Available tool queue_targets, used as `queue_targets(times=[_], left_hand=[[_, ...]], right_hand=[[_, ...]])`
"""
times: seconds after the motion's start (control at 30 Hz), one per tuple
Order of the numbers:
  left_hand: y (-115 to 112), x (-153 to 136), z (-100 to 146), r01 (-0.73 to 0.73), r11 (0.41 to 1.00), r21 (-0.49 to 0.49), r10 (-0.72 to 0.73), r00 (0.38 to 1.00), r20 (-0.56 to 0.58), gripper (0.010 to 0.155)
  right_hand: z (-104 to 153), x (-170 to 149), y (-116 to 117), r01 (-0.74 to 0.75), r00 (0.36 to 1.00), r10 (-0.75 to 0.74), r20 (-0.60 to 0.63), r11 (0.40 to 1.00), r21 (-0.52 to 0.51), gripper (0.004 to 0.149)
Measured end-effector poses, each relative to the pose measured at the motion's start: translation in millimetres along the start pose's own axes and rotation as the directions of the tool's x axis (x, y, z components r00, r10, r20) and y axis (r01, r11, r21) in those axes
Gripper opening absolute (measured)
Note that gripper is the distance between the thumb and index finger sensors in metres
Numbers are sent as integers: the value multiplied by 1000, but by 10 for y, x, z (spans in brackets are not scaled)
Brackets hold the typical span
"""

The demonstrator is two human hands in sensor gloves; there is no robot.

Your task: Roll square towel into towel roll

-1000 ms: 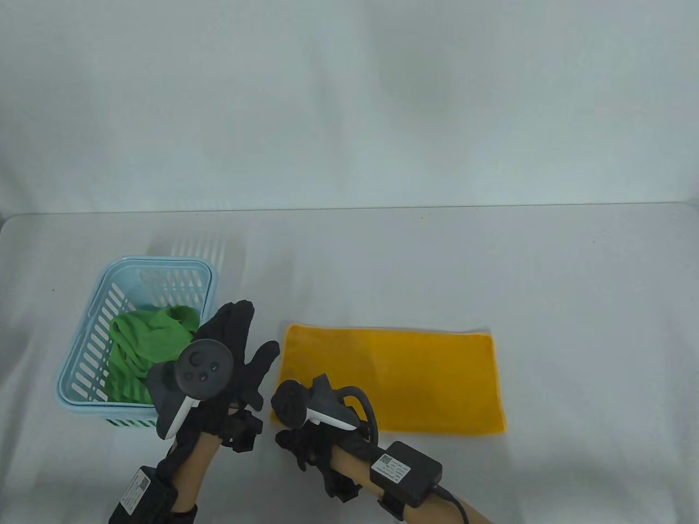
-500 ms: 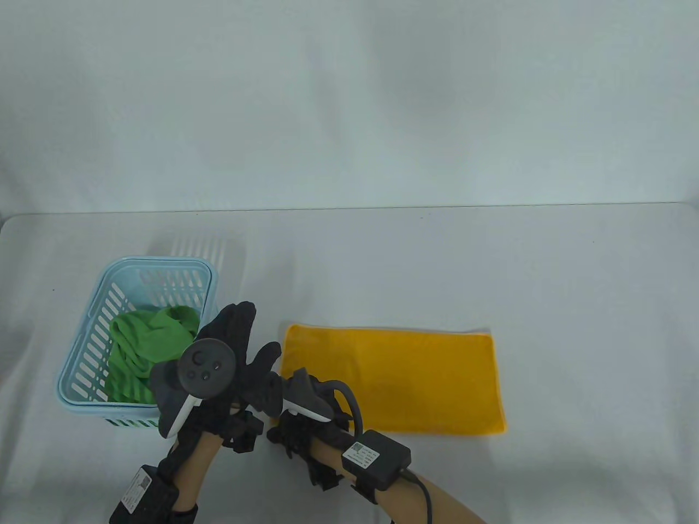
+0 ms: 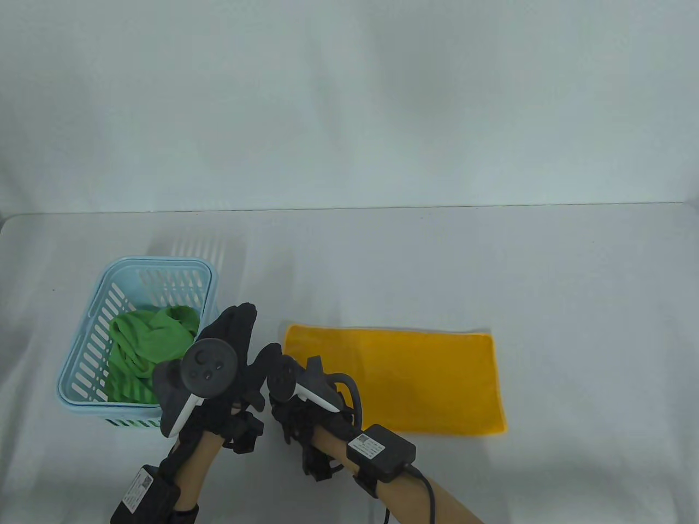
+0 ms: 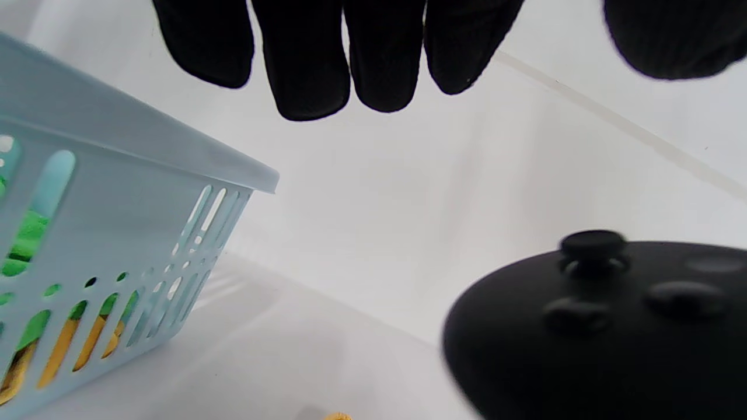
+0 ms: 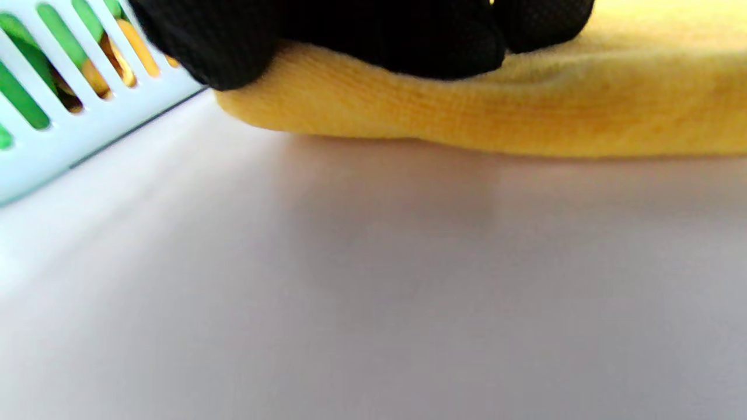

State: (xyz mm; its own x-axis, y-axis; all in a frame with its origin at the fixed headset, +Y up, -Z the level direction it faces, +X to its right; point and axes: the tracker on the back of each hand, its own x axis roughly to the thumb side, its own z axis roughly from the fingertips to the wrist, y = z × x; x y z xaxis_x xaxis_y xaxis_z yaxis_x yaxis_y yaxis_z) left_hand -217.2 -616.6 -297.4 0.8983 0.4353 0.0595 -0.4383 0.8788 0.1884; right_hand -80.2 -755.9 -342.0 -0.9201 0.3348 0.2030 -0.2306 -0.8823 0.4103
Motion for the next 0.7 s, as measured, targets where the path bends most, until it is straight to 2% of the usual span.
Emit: queue_targets(times=[0.27,0.4,0.47,0.53,0.63,0.7], left_hand=[[-12,1,-1,4,1000,-7,-4,1000,-3,82],[-18,4,0,5,1000,-14,-5,1000,-8,82],[-22,6,-1,6,1000,-16,-7,1000,-9,82],[-26,11,0,8,1000,-18,-8,1000,-9,82],[-34,16,4,14,1000,-19,-14,1000,-10,82],[-38,18,4,15,1000,-22,-15,1000,-10,82]], right_hand=[[168,-211,-245,221,975,-220,-16,975,41,39],[374,-348,-463,369,929,-369,-28,929,-8,39],[468,-431,-581,453,891,-454,-15,890,-46,39],[569,-547,-749,547,834,-551,14,825,-139,39],[661,-642,-925,533,836,-548,27,800,-275,39],[724,-692,-1020,520,842,-538,41,789,-326,39]])
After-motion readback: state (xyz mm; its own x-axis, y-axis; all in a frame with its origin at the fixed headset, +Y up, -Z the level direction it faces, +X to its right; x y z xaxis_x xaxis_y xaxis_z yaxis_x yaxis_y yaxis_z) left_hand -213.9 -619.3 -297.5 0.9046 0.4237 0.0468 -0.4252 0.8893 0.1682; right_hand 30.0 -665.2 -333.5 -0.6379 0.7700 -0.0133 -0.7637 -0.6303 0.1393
